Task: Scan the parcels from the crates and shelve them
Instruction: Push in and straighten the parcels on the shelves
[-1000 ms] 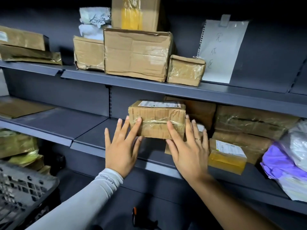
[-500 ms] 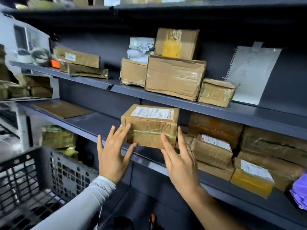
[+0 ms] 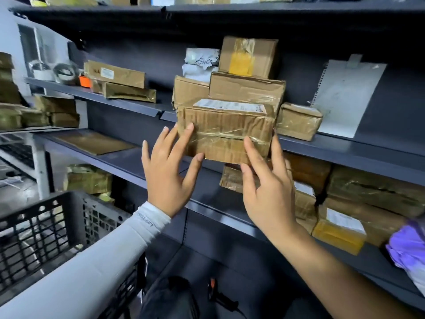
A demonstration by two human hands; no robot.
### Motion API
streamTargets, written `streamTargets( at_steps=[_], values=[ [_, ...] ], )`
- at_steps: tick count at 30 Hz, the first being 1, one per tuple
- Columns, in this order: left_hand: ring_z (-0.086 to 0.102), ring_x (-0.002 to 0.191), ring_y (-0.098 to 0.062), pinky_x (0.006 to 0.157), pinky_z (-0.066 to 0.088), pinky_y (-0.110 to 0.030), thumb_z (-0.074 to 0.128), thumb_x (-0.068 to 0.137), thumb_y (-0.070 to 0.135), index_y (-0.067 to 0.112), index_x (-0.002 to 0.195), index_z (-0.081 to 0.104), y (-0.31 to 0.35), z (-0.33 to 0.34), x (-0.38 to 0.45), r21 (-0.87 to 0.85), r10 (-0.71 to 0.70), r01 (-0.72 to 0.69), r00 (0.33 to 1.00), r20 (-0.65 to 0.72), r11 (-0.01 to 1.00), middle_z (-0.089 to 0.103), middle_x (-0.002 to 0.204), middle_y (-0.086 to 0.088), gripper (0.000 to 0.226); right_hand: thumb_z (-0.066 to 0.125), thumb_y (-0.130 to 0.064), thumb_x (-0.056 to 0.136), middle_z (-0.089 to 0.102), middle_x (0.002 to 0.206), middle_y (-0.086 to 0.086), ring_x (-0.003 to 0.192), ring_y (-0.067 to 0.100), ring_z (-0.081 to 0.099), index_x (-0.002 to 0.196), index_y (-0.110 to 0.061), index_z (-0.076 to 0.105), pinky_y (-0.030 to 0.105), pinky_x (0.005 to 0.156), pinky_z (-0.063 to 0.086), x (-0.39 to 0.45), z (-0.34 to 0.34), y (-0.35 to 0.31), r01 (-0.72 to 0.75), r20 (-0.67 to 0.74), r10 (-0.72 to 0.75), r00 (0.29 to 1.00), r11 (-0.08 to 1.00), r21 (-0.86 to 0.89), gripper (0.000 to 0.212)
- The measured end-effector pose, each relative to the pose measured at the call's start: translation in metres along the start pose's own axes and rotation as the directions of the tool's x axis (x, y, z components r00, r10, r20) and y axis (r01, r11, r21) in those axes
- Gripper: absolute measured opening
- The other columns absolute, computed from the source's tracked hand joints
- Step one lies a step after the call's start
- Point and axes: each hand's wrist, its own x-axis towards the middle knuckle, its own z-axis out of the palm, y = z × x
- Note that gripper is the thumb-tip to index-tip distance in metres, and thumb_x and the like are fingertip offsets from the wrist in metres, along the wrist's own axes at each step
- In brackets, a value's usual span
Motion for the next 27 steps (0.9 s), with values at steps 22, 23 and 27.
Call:
streamTargets(
  at_steps=[22, 23, 27],
  values=[
    [0.030, 0.154, -0.023, 0.122, 0.018, -0.066, 0.058, 0.097, 0.036, 0.036, 0.161, 0.032, 0.138, 0.110, 0.075, -0.190, 0.235, -0.207, 0.961, 0.142, 0.960, 0.034, 0.166, 0.001, 0.069, 0.059, 0.001, 0.093, 0.039, 0.154, 0.011, 0.141, 0.017, 0.037, 0.139, -0.018, 0.046, -0.005, 0.099, 0.018, 0.094, -0.094, 0.124, -0.324, -0.090, 0.322, 0.943, 0.946, -0.013, 0.051],
    [0.029, 0.155, -0.023, 0.122, 0.017, -0.066, 0.059, 0.096, 0.035, 0.036, 0.161, 0.030, 0.138, 0.115, 0.074, -0.186, 0.241, -0.212, 0.958, 0.157, 0.960, 0.033, 0.167, 0.000, 0.072, 0.058, 0.002, 0.094, 0.036, 0.157, 0.011, 0.141, 0.015, 0.037, 0.139, -0.020, 0.045, 0.000, 0.103, 0.021, 0.097, -0.091, 0.129, -0.342, -0.077, 0.339, 0.938, 0.940, -0.022, 0.052],
    [0.028, 0.155, -0.024, 0.122, 0.016, -0.066, 0.058, 0.092, 0.036, 0.037, 0.163, 0.026, 0.134, 0.136, 0.073, -0.166, 0.249, -0.217, 0.947, 0.203, 0.962, 0.027, 0.170, -0.001, 0.078, 0.053, 0.000, 0.097, 0.015, 0.172, 0.003, 0.139, 0.005, 0.028, 0.147, -0.028, 0.043, 0.019, 0.099, 0.030, 0.105, -0.080, 0.141, -0.397, -0.041, 0.395, 0.918, 0.916, -0.056, 0.058]
  ],
)
